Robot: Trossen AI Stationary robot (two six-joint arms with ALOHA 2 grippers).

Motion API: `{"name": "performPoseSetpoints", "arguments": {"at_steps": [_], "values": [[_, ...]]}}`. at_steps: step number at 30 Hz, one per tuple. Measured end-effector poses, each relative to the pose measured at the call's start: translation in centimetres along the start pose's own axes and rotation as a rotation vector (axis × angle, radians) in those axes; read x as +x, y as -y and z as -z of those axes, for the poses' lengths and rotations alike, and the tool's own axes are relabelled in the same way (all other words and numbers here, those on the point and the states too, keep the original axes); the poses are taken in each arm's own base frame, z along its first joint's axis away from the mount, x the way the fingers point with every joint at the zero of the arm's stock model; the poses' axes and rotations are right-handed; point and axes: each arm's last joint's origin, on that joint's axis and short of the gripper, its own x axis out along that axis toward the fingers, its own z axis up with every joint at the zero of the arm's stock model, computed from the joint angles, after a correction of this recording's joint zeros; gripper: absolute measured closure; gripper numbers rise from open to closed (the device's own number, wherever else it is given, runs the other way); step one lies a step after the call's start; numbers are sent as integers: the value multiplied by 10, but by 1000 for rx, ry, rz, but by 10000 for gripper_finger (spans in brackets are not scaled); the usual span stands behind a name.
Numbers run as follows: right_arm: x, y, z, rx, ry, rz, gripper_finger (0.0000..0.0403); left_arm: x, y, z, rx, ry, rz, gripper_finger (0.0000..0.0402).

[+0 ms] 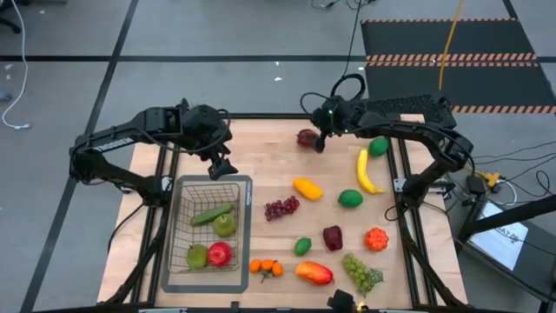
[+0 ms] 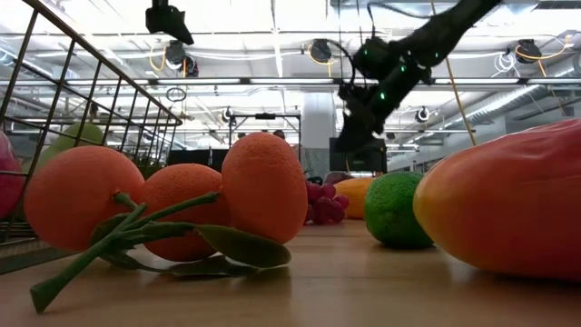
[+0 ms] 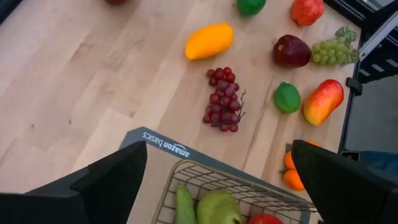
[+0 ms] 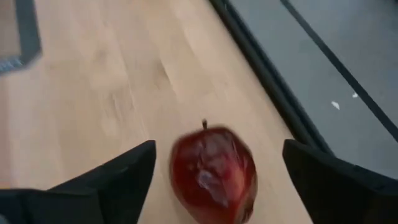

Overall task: Build produce basket
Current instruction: Put the top dark red apple into the wire basket

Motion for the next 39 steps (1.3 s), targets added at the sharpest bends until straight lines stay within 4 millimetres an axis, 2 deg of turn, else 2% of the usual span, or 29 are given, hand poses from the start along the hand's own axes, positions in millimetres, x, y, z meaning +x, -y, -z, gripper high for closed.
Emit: {"name": "performPoseSetpoints", "arguments": {"at_steps": [7, 21, 32, 39], "values": [[23, 4, 22, -30, -75, -30, 15, 0, 0, 0, 6, 0, -3, 5], [56, 1, 41, -46, -142, -83, 12, 0, 0, 0, 12, 1, -9, 5], [60, -8, 41, -68, -149, -103, 63, 0, -2, -1, 4, 15, -46, 5], [61, -15, 40, -46, -150, -111, 68, 0, -3, -1, 5, 32, -93, 5]]}}
